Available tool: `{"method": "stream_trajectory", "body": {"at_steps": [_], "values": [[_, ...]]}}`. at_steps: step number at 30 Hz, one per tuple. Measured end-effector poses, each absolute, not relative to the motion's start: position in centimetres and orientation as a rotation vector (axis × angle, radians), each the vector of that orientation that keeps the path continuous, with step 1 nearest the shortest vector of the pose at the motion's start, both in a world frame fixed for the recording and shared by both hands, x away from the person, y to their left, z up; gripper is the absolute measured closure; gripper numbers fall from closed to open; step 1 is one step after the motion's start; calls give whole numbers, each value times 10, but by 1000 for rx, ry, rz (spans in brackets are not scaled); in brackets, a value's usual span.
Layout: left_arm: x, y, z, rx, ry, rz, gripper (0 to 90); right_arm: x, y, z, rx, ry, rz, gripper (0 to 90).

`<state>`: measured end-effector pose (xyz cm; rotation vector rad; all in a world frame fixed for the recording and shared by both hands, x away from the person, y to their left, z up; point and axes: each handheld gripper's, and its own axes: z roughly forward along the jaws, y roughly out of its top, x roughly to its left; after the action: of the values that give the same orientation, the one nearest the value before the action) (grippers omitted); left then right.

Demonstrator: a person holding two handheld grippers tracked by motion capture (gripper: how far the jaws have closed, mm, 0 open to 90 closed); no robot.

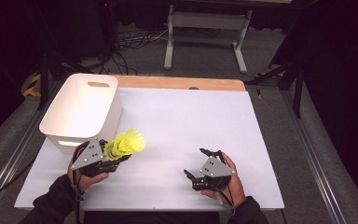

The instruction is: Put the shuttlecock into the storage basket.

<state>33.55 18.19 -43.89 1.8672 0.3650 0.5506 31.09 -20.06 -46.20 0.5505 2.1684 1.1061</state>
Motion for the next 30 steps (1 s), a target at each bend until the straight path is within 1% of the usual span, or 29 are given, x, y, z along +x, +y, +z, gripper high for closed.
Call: {"method": "stream_trajectory", "body": {"at_steps": [30], "values": [[339, 204, -430, 1819, 402, 567, 548, 313, -201, -463, 541, 2190, 1081, 137]]}}
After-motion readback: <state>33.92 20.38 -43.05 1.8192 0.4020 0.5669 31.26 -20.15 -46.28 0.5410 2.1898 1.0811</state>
